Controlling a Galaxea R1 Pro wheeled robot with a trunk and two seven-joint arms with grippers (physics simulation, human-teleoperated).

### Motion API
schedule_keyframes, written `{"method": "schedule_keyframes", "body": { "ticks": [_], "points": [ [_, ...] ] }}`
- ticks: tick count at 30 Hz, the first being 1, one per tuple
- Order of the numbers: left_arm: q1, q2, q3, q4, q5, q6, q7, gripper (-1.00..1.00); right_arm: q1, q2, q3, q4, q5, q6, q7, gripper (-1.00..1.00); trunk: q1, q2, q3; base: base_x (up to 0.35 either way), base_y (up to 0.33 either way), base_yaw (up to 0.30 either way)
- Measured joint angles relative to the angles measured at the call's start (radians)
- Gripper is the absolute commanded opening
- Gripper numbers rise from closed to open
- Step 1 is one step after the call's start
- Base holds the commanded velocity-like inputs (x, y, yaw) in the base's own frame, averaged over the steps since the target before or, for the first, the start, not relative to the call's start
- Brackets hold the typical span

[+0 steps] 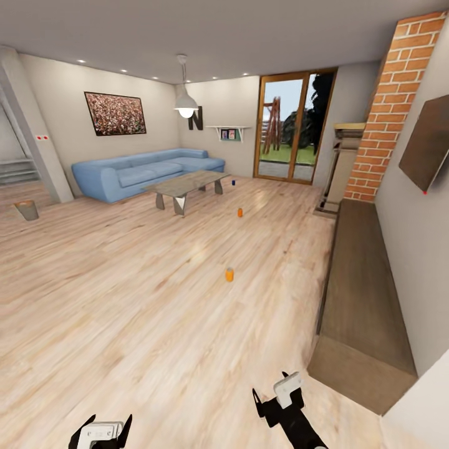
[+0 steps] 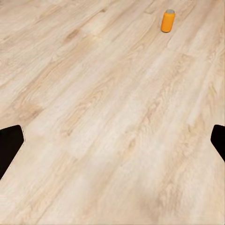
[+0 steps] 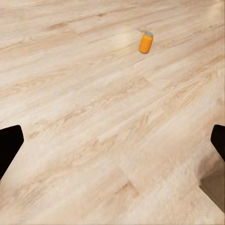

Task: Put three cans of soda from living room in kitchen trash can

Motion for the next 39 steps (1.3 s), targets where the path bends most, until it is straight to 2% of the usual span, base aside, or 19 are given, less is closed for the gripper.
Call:
{"method": "schedule_keyframes", "body": {
  "ticks": [11,31,39],
  "points": [
    [0.0,0.0,0.0,0.0,0.0,0.001,-0.001,1.0,0.0,0.0,0.0,0.0,0.0,0.0,0.0,1.0,0.0,0.0,0.0,0.256,0.0,0.182],
    [0.0,0.0,0.0,0.0,-0.001,0.001,0.0,1.0,0.0,-0.001,0.002,0.001,0.0,0.0,0.002,1.0,0.0,0.0,0.0,0.255,0.0,0.015],
    [0.0,0.0,0.0,0.0,-0.001,0.001,0.0,1.0,0.0,-0.002,0.039,0.012,0.0,0.0,0.0,1.0,0.0,0.0,0.0,0.255,0.0,0.114]
  ]
}}
